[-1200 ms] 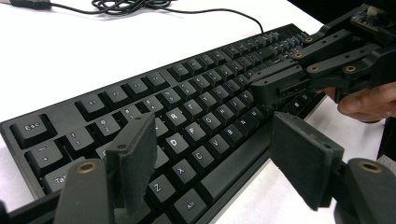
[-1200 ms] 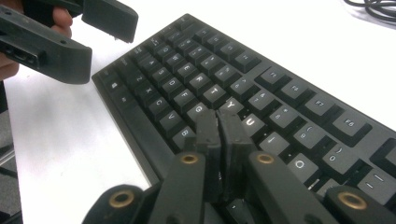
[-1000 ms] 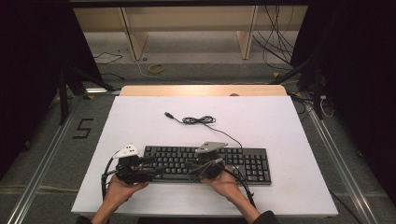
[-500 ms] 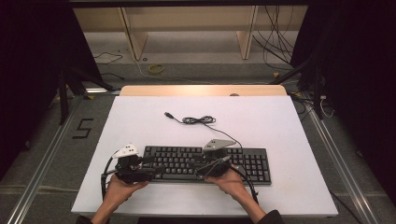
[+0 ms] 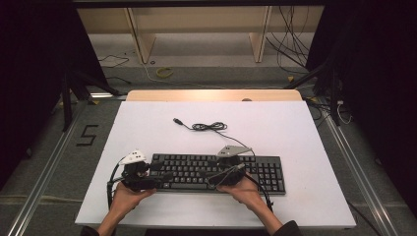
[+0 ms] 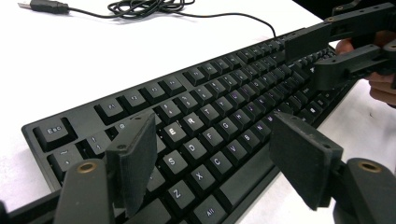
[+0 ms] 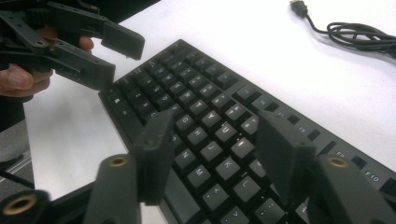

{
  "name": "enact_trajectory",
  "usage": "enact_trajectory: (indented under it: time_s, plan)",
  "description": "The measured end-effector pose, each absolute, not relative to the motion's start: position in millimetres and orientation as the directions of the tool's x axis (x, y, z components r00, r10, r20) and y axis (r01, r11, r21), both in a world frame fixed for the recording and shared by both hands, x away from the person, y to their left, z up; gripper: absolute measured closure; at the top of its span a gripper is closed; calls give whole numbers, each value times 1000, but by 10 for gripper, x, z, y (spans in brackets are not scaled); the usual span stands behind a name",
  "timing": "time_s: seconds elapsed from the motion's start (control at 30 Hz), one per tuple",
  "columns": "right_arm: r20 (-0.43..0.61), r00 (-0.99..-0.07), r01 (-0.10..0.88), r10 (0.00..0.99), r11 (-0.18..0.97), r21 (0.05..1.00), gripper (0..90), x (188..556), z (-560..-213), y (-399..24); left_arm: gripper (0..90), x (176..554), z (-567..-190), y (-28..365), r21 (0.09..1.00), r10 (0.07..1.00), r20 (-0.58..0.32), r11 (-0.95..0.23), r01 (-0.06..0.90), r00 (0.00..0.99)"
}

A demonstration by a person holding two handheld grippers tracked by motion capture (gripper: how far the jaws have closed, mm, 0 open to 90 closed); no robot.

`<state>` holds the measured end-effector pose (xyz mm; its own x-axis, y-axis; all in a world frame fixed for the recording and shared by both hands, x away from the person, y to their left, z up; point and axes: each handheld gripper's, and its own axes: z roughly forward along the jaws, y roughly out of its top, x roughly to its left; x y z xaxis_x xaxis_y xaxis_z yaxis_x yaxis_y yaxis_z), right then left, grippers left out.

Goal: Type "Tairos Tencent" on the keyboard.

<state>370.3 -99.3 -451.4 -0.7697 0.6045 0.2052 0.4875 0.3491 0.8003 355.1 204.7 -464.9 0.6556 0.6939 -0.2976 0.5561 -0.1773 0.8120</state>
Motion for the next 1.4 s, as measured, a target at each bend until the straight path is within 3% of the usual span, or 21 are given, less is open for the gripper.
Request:
enact_trajectory:
  time_s: [0.53,1.4]
  plan:
    - [210,-751,490,626,315,812,398,3745,-4447,-1085,385,3730,-4668,1814,808,688,-268,-221,546,674]
    - [201,-747,482,634,308,820,350,3756,-4422,-1107,781,3885,-4724,1538,757,684,-191,-354,549,704]
